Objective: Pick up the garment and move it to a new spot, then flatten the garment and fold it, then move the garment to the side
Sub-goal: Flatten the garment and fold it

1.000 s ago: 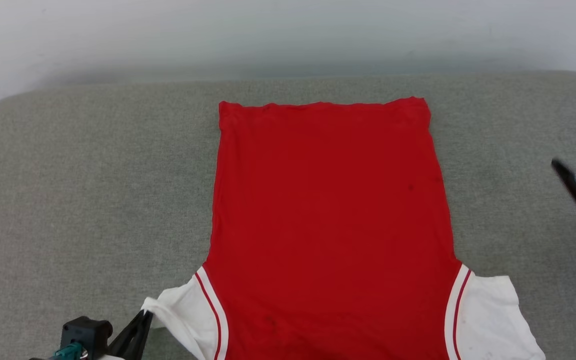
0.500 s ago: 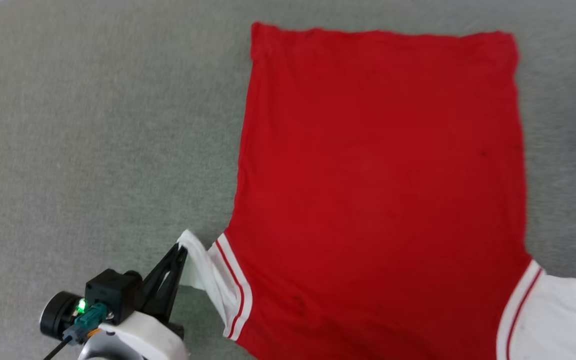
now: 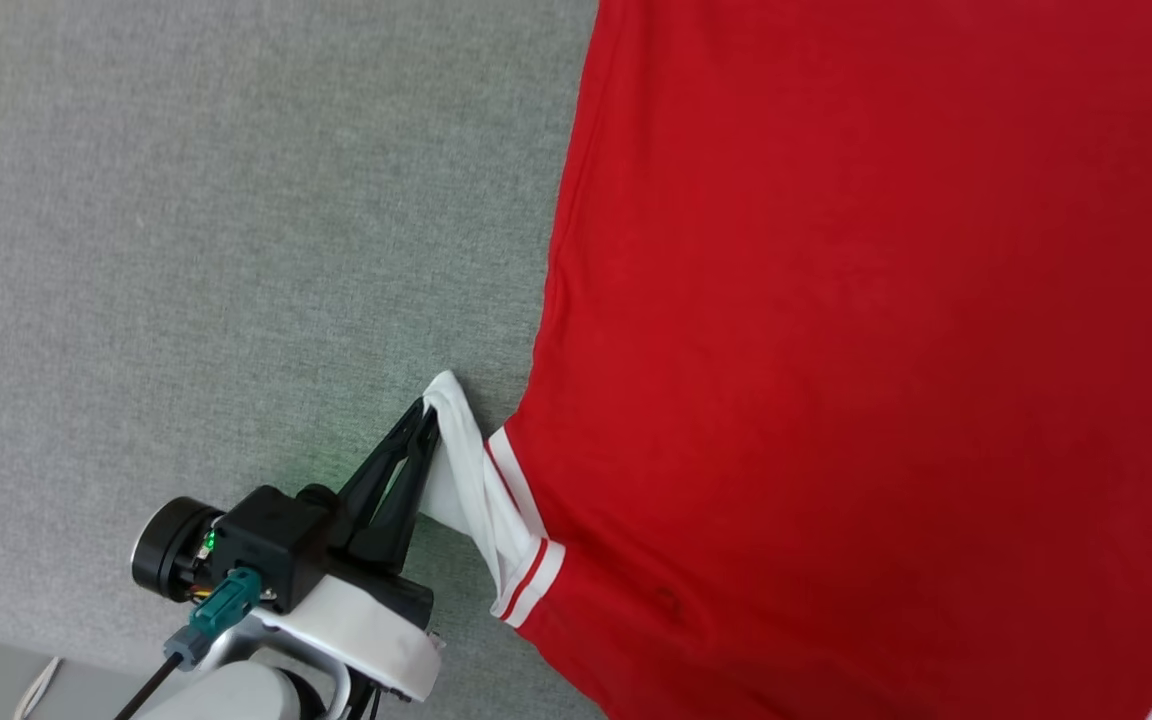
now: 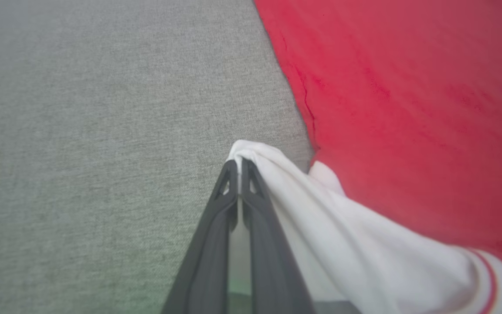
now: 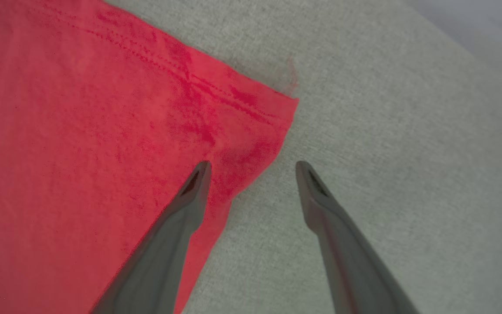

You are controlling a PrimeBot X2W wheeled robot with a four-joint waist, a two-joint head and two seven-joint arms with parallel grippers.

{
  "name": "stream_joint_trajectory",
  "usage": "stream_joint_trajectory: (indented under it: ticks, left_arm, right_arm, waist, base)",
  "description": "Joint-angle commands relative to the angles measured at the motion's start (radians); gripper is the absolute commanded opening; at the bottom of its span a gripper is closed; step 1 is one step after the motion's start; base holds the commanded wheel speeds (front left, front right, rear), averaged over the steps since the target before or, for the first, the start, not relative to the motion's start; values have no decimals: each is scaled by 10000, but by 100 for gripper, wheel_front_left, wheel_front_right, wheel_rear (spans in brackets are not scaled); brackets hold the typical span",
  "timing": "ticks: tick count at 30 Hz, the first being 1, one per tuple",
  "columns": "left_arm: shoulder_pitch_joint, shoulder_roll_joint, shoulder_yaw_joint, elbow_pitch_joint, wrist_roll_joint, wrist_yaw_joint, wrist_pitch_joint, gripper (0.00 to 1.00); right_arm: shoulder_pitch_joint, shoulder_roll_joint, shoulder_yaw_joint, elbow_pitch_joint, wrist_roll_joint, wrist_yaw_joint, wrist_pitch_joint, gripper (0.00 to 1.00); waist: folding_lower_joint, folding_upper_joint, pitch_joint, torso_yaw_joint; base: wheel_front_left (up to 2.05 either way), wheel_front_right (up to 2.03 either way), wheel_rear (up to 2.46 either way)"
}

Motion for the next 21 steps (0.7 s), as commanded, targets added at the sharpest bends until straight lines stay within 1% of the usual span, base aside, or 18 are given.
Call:
stream_joint_trajectory:
  ticks: [1,3,7,9,10,11,12,15,17,20,21]
  left_arm:
    - [-197,-97,33,-67,68,30,-36,0]
    - [-266,-202,28,-97,155,7,-42,0]
    - [-353,-333,57,-136,293,33,-50,0]
    - [-354,-330,76,-143,354,66,-53,0]
    - [-350,-301,93,-145,390,87,-55,0]
    - [-333,-268,111,-148,390,110,-55,0]
    - [-313,-226,118,-146,435,121,-56,0]
    - [-162,-175,186,-198,394,176,-59,0]
    - [-4,-168,277,-197,308,222,-60,0]
    - [174,-183,371,-188,149,227,-61,0]
    - [252,-181,420,-166,96,216,-62,0]
  right_arm:
    - [-130,88,-143,173,-46,-7,23,100]
    - [44,236,-457,532,-36,-7,-59,100]
    - [863,477,-408,920,-103,-6,16,100]
    - [1145,471,-313,918,-173,-6,70,100]
    - [1194,465,-328,906,-190,-6,72,61]
    - [1185,457,-357,851,-232,-6,27,7]
    - [1137,455,-367,796,-264,-6,-14,0]
    - [877,396,-408,608,-339,-6,-247,0]
    - [693,315,-222,329,-410,-6,-455,0]
    - [654,381,-146,189,-210,-6,-626,0]
    - [711,330,50,40,-241,-6,-792,0]
  waist:
    - [-3,0,421,318]
    - [-3,0,540,406]
    - [-3,0,677,423]
    - [-3,0,671,385]
    - [-3,0,633,358]
    - [-3,0,573,330]
    - [-3,0,489,299]
    - [-3,0,149,183]
    - [-3,0,-155,96]
    - [-3,0,-475,-51]
    - [-3,0,-659,-128]
  base:
    - [0,0,0]
    - [0,0,0]
    - [0,0,0]
    - [0,0,0]
    - [0,0,0]
    - [0,0,0]
    - [0,0,0]
    - [0,0,0]
    - [0,0,0]
    - [0,0,0]
    - [0,0,0]
